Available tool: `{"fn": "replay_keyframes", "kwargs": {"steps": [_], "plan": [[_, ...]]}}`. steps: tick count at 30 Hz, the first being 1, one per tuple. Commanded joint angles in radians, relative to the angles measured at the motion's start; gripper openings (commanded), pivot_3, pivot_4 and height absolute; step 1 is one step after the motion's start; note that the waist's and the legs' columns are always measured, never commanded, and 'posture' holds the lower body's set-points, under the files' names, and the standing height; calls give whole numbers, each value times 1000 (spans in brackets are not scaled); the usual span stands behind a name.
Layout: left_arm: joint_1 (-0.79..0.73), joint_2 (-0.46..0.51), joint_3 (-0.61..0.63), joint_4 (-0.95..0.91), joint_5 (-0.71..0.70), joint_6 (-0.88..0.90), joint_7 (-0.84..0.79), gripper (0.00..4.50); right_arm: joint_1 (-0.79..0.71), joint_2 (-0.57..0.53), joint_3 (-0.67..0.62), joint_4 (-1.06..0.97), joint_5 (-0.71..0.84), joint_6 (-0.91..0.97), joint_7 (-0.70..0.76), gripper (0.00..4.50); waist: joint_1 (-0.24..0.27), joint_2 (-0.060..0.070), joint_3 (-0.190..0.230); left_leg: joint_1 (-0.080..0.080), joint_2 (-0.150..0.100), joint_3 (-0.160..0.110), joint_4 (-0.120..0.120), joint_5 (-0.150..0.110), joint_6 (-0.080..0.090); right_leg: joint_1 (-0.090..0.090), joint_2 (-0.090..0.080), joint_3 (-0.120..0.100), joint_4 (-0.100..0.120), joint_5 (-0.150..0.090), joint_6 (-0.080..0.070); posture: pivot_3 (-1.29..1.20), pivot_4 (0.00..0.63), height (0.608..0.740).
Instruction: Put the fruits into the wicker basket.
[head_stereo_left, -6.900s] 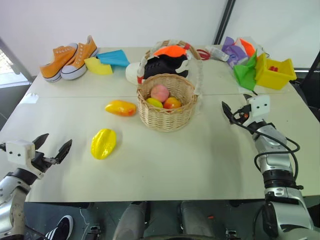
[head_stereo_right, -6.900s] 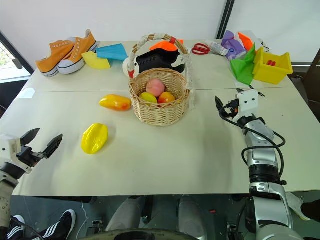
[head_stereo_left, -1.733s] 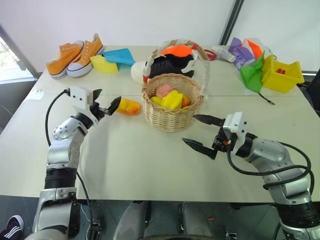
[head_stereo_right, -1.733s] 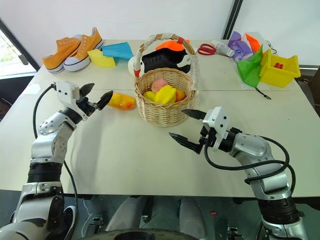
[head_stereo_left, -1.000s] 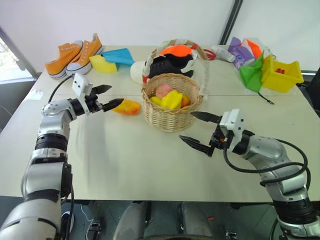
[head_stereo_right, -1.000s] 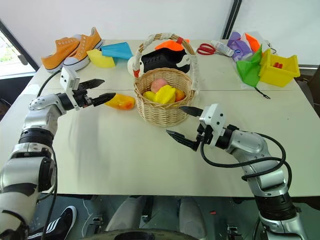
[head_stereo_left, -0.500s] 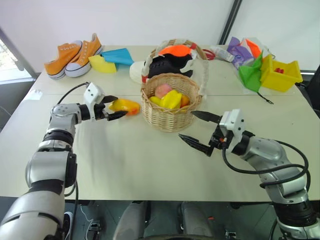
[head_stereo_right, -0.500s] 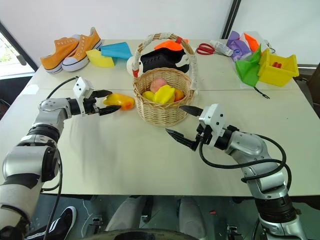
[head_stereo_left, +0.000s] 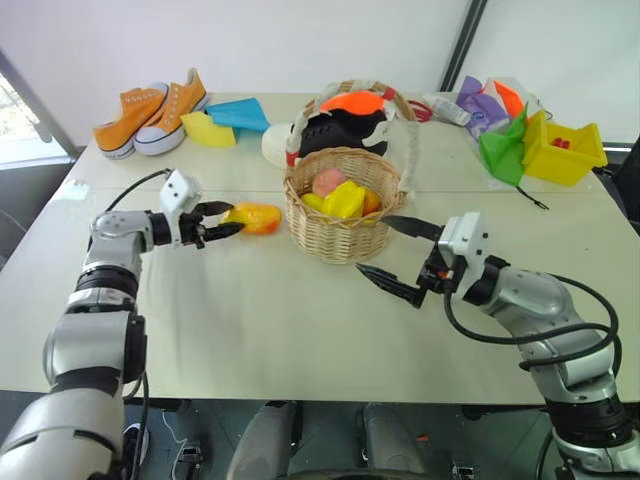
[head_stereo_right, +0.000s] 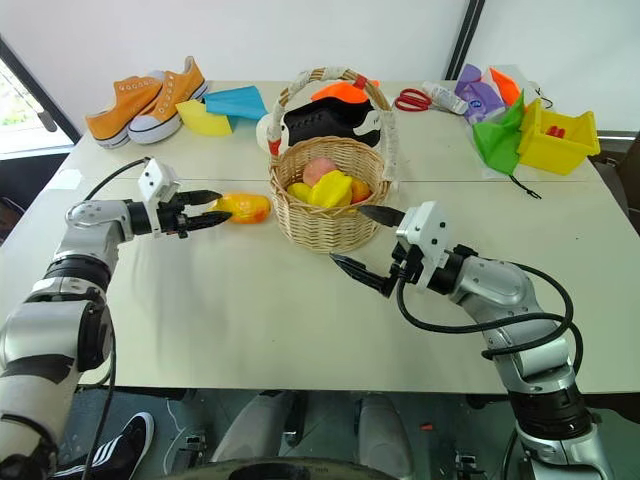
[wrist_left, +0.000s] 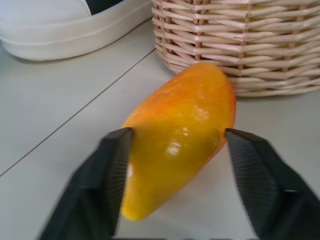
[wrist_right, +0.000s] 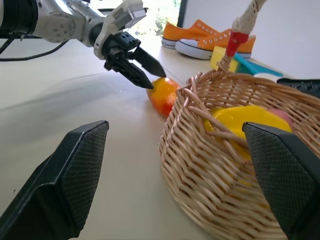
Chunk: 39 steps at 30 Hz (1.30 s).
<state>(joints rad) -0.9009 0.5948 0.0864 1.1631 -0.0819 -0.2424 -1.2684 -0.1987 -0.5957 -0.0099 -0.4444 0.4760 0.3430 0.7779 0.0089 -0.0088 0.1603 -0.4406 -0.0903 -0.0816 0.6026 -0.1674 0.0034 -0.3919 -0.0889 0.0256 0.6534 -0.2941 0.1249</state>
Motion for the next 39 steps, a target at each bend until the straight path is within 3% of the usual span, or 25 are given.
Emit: {"fn": "replay_keyframes", "kwargs": {"steps": [1, 9, 12, 15, 18, 23, 27, 32, 39], "plan": [[55, -11, -2, -54, -23, 52, -42, 2266, -21, 11, -8, -15, 10, -14, 5, 4500, 4, 0, 0, 0, 0, 0, 1, 0, 0, 0, 0, 0, 0, 0, 0, 0, 150, 740], [186, -4, 52, -336, -151, 250, -51, 2266, -24, 13, -3, -8, -4, -21, 10, 4500, 0, 0, 0, -1, 0, -1, 4, -1, 2, 0, -3, 0, 0, 0, 0, 0, 150, 740], [238, 0, 71, -460, -214, 368, -43, 3036, -29, 16, -1, 0, -3, -24, 14, 4500, 0, 0, 0, -1, 0, -2, 4, -2, 2, -1, -3, 0, 0, 0, 0, 0, 150, 740], [248, -7, 120, -571, -312, 498, -13, 4482, -36, 17, -1, 9, -4, -25, 16, 4500, -2, -1, 0, -2, 0, -2, 5, -2, 2, 0, -3, 0, 0, 0, 0, 0, 150, 740], [254, -5, 150, -632, -349, 522, 24, 4482, -39, 19, 3, 10, -1, -23, 18, 4500, -3, -1, 1, -2, 1, -2, 5, -2, 2, -1, -3, 0, 1, 0, 0, 0, 150, 740], [179, -8, 102, -411, -171, 175, 194, 4482, -47, 27, 9, 23, -9, -30, 20, 4500, -6, -1, 1, -2, 1, -2, 4, -2, 2, -1, -2, 0, 1, 0, 0, 0, 150, 740], [90, -58, 40, -228, -99, 1, 180, 4482, -58, 39, 18, 25, -11, -29, 17, 4500, 2, -1, 1, -2, 0, -1, 4, -2, 1, -2, -3, -1, 0, 0, 0, 0, 150, 740], [0, -116, 26, -52, -97, 19, 59, 4482, -61, 40, 16, 11, -10, -22, 13, 4500, 3, -2, 1, -3, -1, -1, 6, -2, 2, -2, -3, -2, 0, 0, 0, 0, 150, 740], [-4, -118, -43, 6, -34, 27, -96, 4482, -45, 33, 6, -9, -15, -20, -3, 4500, -20, -2, 1, -3, 0, -2, 5, -2, 2, -2, 0, -1, 3, 0, 0, 0, 150, 740]]}}
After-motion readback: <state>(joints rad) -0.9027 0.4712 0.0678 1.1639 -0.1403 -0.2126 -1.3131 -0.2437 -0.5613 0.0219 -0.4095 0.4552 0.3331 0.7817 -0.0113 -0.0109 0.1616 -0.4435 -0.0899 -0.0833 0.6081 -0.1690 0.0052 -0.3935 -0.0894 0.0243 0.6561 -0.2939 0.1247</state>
